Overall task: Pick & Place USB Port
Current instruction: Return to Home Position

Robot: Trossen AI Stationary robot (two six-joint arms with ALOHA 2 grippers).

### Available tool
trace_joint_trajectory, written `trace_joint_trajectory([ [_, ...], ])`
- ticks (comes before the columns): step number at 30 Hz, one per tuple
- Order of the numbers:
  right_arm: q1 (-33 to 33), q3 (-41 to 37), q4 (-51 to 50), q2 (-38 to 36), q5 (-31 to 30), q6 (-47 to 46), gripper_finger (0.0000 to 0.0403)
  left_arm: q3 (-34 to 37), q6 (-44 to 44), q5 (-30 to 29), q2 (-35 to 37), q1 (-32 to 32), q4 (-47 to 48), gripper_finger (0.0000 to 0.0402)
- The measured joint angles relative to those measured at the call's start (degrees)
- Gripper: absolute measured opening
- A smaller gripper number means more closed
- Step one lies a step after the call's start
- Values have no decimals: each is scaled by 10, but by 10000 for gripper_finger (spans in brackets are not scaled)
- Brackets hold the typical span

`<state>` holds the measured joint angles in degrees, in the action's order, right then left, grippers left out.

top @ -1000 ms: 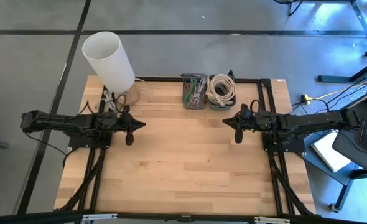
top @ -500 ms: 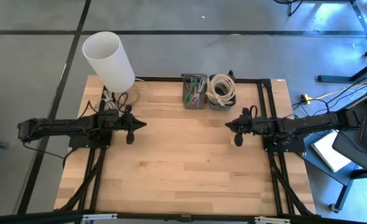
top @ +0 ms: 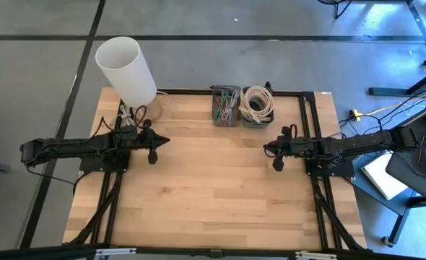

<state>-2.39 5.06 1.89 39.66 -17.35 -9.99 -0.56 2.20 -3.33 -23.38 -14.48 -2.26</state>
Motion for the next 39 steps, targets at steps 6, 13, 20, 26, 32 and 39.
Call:
trace_joint_trajectory([
  [6,0,0,-9,-9,0,0,25,0,0,-1,5,4,1,8],
  [13,0,0,-33,-150,9,0,26,0,0,0,88,28,13,4],
  [20,0,0,-30,-246,9,0,26,0,0,0,194,43,7,7],
  [26,0,0,-35,-308,9,0,26,1,0,-1,234,61,-2,6],
  [32,0,0,-36,-362,9,0,26,1,0,3,234,94,-9,8],
  [39,0,-21,-12,-396,9,0,26,1,0,4,234,100,-5,5],
])
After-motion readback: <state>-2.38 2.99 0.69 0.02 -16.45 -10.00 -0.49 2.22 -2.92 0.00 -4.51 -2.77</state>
